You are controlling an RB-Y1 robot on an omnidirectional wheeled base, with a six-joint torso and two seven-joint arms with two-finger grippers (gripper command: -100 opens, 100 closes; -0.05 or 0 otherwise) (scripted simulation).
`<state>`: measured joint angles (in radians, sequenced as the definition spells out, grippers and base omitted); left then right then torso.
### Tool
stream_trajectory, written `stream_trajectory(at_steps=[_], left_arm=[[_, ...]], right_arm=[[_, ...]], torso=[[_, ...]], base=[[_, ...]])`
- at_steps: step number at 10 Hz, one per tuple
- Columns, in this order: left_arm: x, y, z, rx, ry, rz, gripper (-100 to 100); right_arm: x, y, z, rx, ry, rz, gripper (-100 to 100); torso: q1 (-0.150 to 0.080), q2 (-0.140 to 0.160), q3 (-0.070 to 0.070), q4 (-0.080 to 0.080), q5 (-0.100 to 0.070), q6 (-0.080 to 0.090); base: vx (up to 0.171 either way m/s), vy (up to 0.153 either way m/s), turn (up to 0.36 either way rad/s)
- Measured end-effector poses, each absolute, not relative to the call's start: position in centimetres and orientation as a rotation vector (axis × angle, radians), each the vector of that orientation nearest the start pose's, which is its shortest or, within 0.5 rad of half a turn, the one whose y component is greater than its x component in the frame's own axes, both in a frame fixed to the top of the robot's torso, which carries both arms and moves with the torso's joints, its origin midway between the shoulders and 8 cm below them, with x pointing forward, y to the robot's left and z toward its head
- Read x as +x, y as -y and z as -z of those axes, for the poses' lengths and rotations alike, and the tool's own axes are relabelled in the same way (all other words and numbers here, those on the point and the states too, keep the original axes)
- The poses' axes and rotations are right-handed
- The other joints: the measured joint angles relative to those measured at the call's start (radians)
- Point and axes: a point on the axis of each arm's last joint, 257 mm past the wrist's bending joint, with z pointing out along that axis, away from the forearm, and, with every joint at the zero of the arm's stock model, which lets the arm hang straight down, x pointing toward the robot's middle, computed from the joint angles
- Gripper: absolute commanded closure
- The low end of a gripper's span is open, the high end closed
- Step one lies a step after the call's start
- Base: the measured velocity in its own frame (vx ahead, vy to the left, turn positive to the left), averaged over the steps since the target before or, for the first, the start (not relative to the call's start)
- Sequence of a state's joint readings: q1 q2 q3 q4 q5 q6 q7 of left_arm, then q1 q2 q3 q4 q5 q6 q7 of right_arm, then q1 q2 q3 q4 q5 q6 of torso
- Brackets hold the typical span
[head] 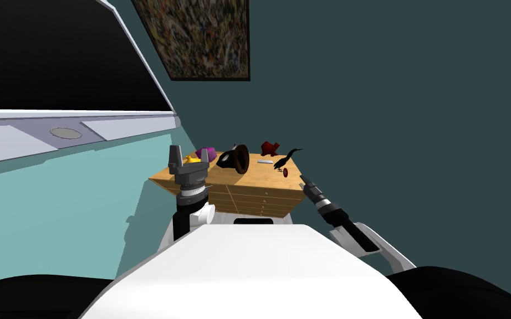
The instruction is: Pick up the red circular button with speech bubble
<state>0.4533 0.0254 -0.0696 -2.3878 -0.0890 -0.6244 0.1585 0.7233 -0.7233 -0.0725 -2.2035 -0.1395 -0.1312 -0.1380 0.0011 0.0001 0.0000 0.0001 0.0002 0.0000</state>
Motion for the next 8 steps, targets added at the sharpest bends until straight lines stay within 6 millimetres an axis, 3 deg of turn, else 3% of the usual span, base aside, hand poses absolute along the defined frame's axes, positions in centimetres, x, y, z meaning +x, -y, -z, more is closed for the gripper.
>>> stream_trajectory(at_steps=[8], left_arm=[[29.9,-22.9,-10.2,-0.418,-0.467,1.542,0]], right_arm=[[34.4,37.2,20.6,0.819,-1.760,-0.860,-100]], torso=[[0.000,0.000,0.000,0.000,0.000,0.000]], base=[[0.000,0.023,0.094]])
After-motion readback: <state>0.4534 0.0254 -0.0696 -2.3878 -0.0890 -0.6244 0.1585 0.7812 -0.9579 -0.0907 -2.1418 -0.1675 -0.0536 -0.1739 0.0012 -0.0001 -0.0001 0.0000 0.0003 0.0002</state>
